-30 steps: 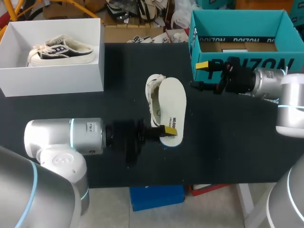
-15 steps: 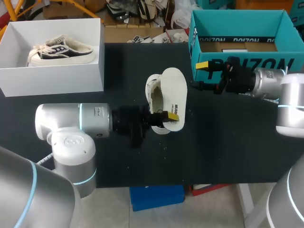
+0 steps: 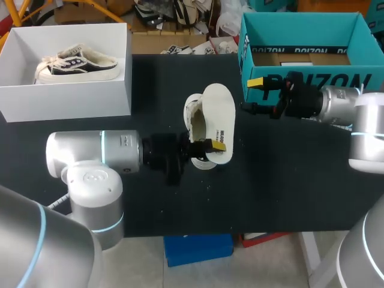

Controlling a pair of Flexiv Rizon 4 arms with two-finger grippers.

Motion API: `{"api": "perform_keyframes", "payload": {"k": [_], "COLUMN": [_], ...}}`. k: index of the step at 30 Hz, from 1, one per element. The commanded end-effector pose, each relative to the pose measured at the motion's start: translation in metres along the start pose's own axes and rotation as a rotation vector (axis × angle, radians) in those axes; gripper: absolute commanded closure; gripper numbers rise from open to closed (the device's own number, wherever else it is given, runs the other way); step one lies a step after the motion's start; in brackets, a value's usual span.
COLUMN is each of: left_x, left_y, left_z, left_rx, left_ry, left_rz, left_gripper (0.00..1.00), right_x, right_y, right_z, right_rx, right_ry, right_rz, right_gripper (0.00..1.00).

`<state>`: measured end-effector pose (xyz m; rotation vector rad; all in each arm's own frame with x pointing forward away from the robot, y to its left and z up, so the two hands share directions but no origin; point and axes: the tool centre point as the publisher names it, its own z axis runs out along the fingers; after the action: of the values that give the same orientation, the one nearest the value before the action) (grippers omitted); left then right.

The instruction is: Take the shoe out of the shoebox, open the shoe tongue, remove and reinsert the insole, then place the shoe into the shoebox

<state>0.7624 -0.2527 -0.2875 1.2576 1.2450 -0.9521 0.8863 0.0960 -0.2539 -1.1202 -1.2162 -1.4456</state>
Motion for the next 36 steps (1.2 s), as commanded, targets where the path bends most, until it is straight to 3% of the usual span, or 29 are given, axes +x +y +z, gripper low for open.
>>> {"api": "perform_keyframes", "payload": {"k": [1, 14, 21, 29, 36], "left_x": [0.004, 0.002, 0.002, 0.002, 0.002], "left_y": [0.006, 0.029, 0.029, 0.029, 0.029], "left_z": [0.002, 0.002, 0.002, 0.002, 0.002], "left_rx": [-0.004, -0.017, -0.017, -0.017, -0.017], "left_ry": [-0.033, -0.046, -0.046, -0.046, -0.046], "left_rz": [0.018, 0.042, 0.042, 0.042, 0.042], "left_gripper": [1.0, 1.0, 1.0, 1.0, 1.0], "right_x": [-0.001, -0.001, -0.001, -0.013, -0.013], "right_y": [0.0, 0.0, 0.0, -0.002, -0.01], "right_z": [0.001, 0.001, 0.001, -0.002, 0.01], "right_rx": [0.0, 0.0, 0.0, 0.088, 0.132], "right_ry": [0.0, 0.0, 0.0, -0.111, -0.179], "right_rz": [0.001, 0.001, 0.001, 0.029, 0.014], "right_gripper": [0.0, 0.0, 0.0, 0.0, 0.0]}}
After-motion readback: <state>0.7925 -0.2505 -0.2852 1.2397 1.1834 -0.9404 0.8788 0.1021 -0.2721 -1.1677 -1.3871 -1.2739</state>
